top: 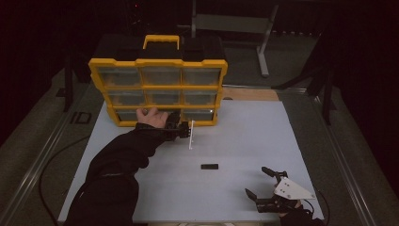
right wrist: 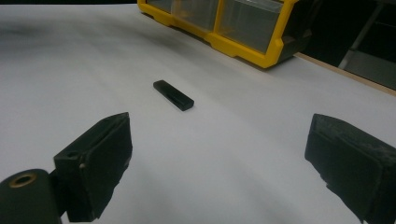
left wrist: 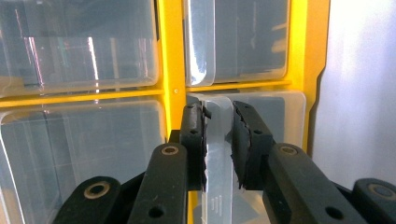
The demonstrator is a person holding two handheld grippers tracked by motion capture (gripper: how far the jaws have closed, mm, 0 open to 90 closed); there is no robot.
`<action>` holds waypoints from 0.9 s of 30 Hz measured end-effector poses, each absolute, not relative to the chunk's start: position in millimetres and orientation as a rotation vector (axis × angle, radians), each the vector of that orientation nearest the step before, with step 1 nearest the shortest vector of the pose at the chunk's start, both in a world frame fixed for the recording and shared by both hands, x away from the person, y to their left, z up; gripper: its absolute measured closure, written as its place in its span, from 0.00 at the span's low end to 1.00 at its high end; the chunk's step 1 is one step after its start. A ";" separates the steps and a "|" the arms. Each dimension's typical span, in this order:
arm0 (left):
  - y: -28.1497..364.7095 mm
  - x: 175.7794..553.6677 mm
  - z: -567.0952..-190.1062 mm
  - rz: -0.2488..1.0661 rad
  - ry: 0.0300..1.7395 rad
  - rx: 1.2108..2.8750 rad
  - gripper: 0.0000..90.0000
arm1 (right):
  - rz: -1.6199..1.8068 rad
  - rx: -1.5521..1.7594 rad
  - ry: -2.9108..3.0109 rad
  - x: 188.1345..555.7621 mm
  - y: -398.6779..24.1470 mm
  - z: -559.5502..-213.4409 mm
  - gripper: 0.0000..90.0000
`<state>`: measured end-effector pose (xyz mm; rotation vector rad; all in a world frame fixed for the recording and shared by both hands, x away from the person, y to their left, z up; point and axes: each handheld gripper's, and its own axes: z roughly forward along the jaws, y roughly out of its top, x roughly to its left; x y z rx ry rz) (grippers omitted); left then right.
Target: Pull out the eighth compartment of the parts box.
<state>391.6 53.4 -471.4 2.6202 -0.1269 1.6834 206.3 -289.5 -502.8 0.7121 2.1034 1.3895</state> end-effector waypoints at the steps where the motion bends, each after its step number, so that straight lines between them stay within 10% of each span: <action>1: 53.4 391.0 -471.4 1.684 -0.128 2.620 0.85 | 1.389 0.712 2.103 206.3 -289.6 -502.8 0.08; 27: 53.0 366.5 -472.8 1.709 -0.148 2.613 0.85 | 1.385 0.710 2.106 206.1 -288.8 -502.8 0.08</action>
